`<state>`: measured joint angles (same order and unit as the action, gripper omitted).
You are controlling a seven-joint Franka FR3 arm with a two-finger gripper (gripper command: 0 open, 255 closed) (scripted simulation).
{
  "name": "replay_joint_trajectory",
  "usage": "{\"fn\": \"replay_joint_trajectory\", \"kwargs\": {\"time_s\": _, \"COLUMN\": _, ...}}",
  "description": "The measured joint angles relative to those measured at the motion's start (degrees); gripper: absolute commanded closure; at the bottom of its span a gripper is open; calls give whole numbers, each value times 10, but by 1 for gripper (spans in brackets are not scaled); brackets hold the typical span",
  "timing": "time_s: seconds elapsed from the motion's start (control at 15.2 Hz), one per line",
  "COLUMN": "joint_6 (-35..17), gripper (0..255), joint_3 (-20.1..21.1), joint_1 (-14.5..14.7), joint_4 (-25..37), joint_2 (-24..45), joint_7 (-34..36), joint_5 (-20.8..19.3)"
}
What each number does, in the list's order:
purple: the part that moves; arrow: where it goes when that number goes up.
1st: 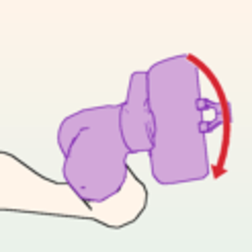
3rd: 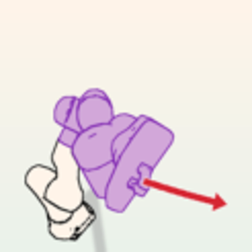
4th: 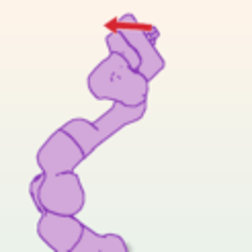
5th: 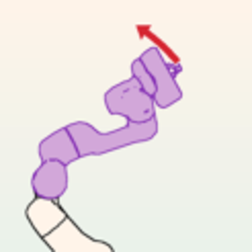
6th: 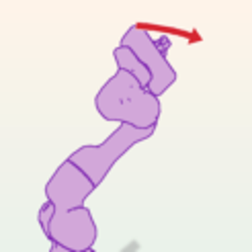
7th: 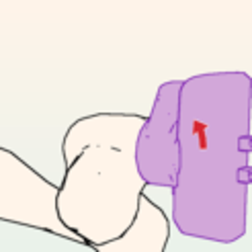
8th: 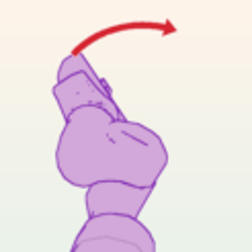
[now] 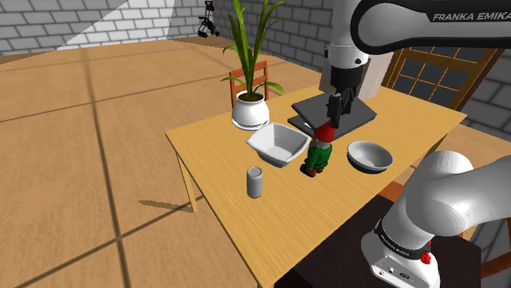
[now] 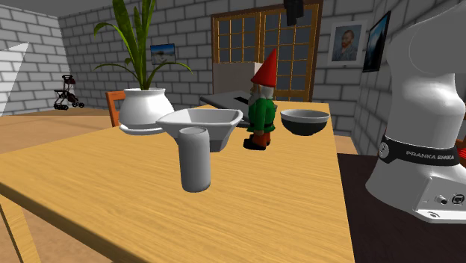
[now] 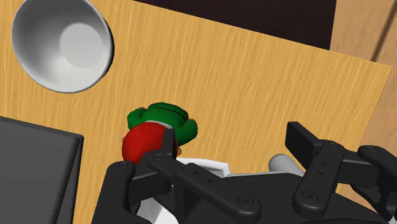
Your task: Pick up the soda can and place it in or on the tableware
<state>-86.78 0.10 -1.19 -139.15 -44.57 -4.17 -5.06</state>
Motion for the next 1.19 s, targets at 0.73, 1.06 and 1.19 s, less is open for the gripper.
{"fn": "replay_joint_trajectory", "kwargs": {"time_s": 0.73, "joint_6": -160, "gripper": 0, "joint_3": 55, "joint_1": 25, "joint_4": -38, "joint_2": 116, "joint_7": 72, "joint_5": 42}}
{"fn": "replay_joint_trajectory", "kwargs": {"time_s": 1.06, "joint_6": -251, "gripper": 0, "joint_3": 84, "joint_1": 35, "joint_4": -30, "joint_2": 209, "joint_7": 111, "joint_5": 53}}
{"fn": "replay_joint_trajectory", "kwargs": {"time_s": 1.19, "joint_6": -283, "gripper": 0, "joint_3": 97, "joint_1": 40, "joint_4": -24, "joint_2": 244, "joint_7": 128, "joint_5": 54}}
